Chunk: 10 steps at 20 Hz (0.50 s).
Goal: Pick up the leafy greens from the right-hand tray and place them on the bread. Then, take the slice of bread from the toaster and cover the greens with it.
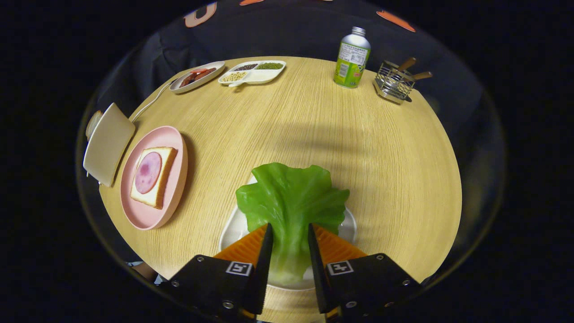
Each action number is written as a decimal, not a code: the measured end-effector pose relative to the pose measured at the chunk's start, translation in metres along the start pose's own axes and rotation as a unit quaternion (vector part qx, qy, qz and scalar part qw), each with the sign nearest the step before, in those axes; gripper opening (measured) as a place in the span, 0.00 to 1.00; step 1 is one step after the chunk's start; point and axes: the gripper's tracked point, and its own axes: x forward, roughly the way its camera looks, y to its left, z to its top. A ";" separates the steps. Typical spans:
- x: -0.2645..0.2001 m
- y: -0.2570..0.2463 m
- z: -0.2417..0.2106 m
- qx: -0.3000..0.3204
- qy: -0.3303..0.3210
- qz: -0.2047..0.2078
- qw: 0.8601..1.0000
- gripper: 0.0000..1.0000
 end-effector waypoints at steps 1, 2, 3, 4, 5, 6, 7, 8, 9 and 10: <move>-0.001 -0.001 0.000 0.006 0.000 -0.001 1.000 0.40; -0.001 -0.001 -0.001 0.012 0.000 0.000 1.000 0.26; -0.002 0.001 0.000 0.020 -0.002 0.008 1.000 0.22; -0.004 0.003 -0.001 0.028 -0.003 0.013 1.000 0.16; -0.006 0.003 0.000 0.035 -0.007 0.014 0.999 0.14; -0.009 0.003 0.003 0.042 -0.012 0.016 0.999 0.11; -0.013 0.005 0.006 0.049 -0.018 0.020 0.998 0.10; -0.018 0.008 0.009 0.055 -0.026 0.026 0.998 0.09; -0.023 0.011 0.012 0.057 -0.033 0.032 0.997 0.09; -0.028 0.014 0.015 0.057 -0.039 0.036 0.997 0.09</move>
